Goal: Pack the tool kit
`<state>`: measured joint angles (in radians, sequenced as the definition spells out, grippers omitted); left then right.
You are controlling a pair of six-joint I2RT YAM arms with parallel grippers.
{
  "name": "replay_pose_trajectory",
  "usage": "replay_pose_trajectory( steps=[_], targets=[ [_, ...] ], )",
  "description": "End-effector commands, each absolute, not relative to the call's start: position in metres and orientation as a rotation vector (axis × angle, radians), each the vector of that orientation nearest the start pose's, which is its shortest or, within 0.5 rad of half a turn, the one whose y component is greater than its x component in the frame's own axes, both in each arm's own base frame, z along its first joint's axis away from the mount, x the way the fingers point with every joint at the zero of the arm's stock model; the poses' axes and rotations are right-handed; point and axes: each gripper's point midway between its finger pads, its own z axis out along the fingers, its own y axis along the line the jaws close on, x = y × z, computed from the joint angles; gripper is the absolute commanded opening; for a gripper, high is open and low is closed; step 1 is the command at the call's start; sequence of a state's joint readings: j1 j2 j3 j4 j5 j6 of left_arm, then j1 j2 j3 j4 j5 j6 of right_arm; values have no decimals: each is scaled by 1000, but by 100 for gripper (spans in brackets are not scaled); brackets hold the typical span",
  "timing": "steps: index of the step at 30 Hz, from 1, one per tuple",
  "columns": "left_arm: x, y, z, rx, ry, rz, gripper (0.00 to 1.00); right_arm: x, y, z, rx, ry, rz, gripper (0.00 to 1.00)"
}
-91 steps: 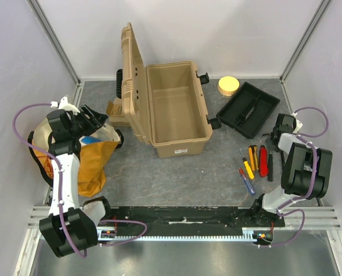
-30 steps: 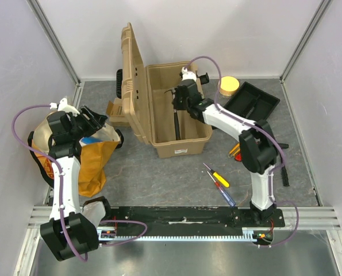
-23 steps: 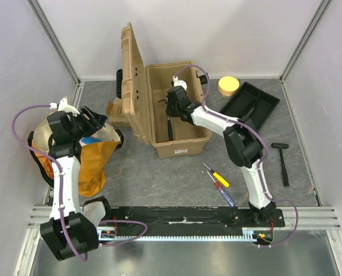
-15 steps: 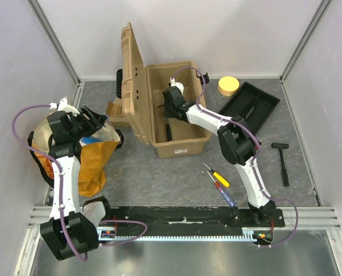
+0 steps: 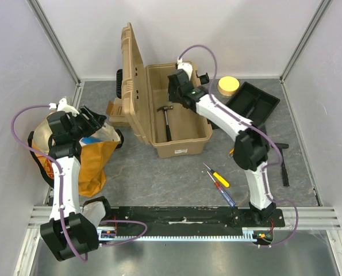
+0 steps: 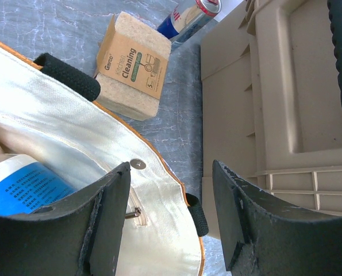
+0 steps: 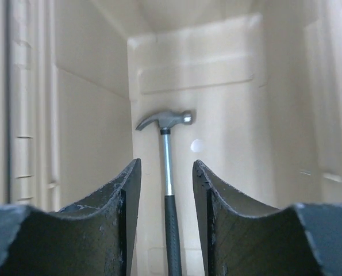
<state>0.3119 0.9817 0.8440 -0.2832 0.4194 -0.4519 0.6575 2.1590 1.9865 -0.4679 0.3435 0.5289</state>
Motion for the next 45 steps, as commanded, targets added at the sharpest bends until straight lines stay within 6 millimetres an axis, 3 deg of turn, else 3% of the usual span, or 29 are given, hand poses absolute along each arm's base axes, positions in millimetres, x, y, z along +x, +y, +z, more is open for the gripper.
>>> replay_pose_trajectory(
  steps=[1,5,8,13,18,23,25,28,38,45],
  targets=[
    [327,12,245,-455,1894,-503,64,480,250,307,191,1956,188,49],
    [327,9,247,-447,1891,-525,64,462,164,336,324,1904,24,55],
    [326,8,247,-442,1891,-528,64,448,95,328,433,1909,-85,60],
    [325,12,249,-444,1887,-491,64,411,-7,275,652,1971,-280,69],
    [325,10,249,-441,1890,-510,64,370,-55,209,798,2087,-395,73],
    [325,9,249,-442,1889,-511,64,312,-107,149,929,2157,-645,77],
    [325,9,249,-442,1891,-515,64,291,-123,132,957,2178,-733,79],
    [325,9,249,-442,1892,-519,64,277,-133,117,964,2199,-763,79],
    [326,10,247,-450,1896,-517,64,272,-153,84,1003,2219,-807,72],
    [326,10,246,-452,1899,-513,64,274,-161,63,1037,2272,-768,59]
  ],
)
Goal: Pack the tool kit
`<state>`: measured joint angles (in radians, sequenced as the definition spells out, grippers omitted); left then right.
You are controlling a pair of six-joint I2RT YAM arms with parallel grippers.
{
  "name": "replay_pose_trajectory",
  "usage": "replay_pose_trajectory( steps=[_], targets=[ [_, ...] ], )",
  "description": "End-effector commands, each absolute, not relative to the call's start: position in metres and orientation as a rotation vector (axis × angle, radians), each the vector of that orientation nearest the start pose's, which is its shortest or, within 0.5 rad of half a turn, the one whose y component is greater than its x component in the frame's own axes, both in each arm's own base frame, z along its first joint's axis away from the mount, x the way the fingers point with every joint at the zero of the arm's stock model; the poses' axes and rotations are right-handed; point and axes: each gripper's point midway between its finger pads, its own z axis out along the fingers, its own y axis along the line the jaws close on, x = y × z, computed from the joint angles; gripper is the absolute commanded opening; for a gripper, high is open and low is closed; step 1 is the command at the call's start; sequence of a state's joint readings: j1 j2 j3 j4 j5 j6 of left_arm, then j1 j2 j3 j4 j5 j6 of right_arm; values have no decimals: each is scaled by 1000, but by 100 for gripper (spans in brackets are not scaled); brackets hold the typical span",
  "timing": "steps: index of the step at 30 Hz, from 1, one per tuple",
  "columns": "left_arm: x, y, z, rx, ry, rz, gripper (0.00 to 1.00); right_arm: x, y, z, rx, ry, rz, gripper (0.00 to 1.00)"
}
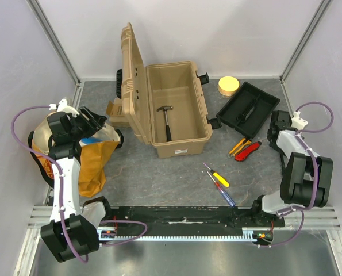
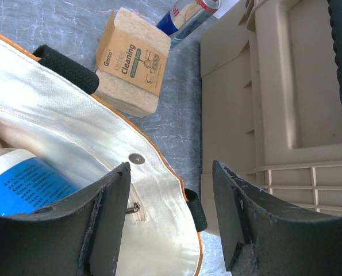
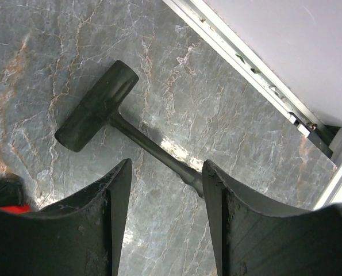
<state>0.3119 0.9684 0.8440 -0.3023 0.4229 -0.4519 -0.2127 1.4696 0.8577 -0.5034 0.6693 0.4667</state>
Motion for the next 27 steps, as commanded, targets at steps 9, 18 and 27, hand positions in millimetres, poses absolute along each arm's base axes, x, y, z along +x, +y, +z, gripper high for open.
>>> replay_pose_trajectory(
  steps=[9,18,27],
  targets=[
    [327,11,246,-455,1900,-507,64,272,-158,38,1058,2368,-656,65],
    [325,11,247,-452,1896,-503,64,266,-153,12,1127,2438,-556,65],
    [326,13,247,-459,1899,-496,64,273,-132,-4,1127,2515,-324,66]
  ],
)
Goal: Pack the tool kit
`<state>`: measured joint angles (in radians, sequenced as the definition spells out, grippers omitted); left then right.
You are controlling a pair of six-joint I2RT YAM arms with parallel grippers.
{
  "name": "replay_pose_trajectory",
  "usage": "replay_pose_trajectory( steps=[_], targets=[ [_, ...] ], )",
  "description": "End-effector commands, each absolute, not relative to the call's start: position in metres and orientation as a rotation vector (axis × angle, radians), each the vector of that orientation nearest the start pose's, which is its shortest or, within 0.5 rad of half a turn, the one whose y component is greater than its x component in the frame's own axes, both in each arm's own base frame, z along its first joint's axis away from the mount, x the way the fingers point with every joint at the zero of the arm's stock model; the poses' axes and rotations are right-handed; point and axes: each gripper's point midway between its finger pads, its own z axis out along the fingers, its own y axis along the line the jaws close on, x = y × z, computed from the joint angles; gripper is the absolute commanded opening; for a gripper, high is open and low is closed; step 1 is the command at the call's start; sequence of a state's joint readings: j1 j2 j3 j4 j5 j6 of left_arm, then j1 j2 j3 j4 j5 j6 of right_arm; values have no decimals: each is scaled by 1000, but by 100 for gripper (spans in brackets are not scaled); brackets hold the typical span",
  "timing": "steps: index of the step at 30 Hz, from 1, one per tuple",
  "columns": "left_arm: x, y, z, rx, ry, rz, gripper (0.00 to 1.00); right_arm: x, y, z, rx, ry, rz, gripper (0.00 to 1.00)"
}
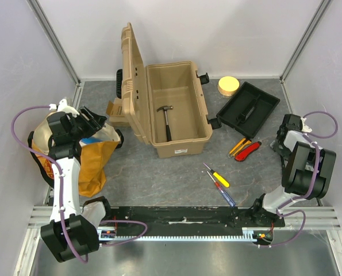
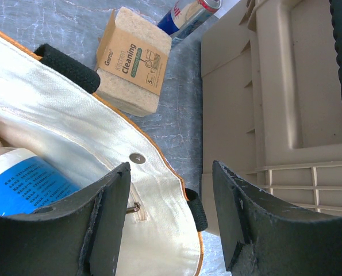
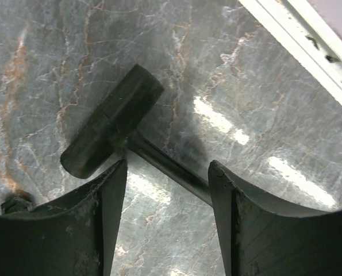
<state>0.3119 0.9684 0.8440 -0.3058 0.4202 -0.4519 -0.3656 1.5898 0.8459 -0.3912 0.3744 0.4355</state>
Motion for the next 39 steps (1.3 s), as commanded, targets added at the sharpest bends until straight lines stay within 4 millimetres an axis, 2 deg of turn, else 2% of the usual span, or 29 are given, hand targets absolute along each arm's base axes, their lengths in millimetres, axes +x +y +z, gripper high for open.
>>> replay_pose_trajectory(
  steps=[1,8,10,13,15,18,21,25,27,29,32,34,39],
  targets=[
    [326,13,247,-459,1899,-496,64,272,-130,-4,1126,2519,-307,63],
    [325,13,248,-458,1896,-494,64,273,-126,1,1114,2503,-266,34],
    [325,13,249,-455,1894,-492,64,273,-126,3,1109,2498,-268,23],
    [325,13,249,-455,1894,-492,64,274,-129,7,1105,2490,-288,2],
    [324,13,250,-452,1891,-491,64,280,-132,18,1099,2468,-297,0],
    [325,13,250,-456,1892,-494,64,293,-139,52,1076,2396,-372,0],
    [324,13,249,-457,1892,-488,64,311,-140,103,1026,2285,-434,0],
    [324,14,250,-457,1890,-483,64,336,-126,174,948,2145,-415,0],
    [324,14,249,-457,1892,-481,64,348,-110,217,887,2059,-366,0],
    [324,15,249,-462,1892,-473,64,359,-93,251,833,1987,-279,0],
    [324,15,249,-462,1892,-473,64,375,-59,294,727,1917,-125,0],
    [324,15,248,-464,1895,-472,64,383,-34,313,655,1905,-47,0],
    [324,17,246,-468,1900,-465,64,403,37,337,468,1869,157,0]
  ],
)
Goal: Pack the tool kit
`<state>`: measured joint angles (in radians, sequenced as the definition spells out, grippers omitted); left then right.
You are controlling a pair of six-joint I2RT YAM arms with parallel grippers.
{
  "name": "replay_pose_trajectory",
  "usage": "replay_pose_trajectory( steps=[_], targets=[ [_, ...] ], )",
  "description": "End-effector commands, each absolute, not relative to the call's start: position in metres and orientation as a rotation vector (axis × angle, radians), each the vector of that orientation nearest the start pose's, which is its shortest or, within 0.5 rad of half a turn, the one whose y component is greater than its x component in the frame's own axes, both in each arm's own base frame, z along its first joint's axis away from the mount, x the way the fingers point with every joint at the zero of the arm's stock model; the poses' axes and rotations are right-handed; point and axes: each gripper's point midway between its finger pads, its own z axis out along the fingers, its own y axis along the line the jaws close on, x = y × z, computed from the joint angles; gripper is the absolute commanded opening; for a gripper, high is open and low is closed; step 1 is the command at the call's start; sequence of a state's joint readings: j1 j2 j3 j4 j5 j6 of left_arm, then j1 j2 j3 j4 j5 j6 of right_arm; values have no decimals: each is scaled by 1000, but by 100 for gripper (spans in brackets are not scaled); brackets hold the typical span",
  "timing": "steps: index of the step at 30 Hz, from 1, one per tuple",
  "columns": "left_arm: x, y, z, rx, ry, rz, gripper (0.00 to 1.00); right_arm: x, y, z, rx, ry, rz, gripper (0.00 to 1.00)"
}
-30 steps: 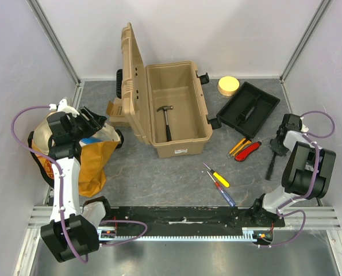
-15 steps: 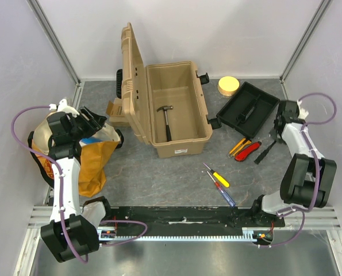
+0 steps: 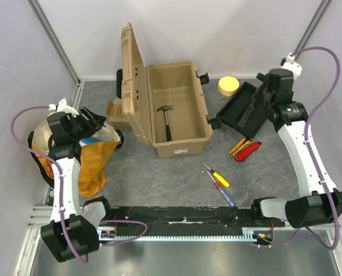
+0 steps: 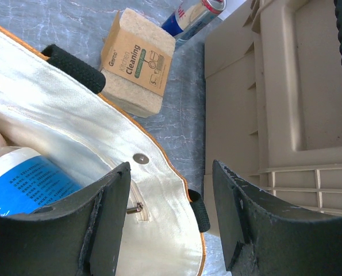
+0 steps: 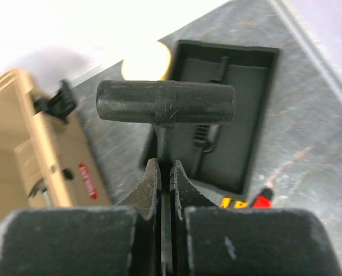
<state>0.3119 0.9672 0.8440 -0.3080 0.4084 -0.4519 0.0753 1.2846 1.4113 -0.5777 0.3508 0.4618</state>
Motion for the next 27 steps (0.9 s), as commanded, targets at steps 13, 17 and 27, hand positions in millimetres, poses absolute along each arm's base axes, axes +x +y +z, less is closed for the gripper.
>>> replay_pose_trajectory(
  steps=[13,17,27],
  targets=[
    [326,21,240,-488,1911,-440,64,435,246,291,-21,1935,269,0],
    [326,23,239,-491,1912,-427,64,442,272,259,-76,1980,223,0],
    [326,25,236,-500,1923,-421,64,449,270,144,-141,2180,21,0]
  ],
)
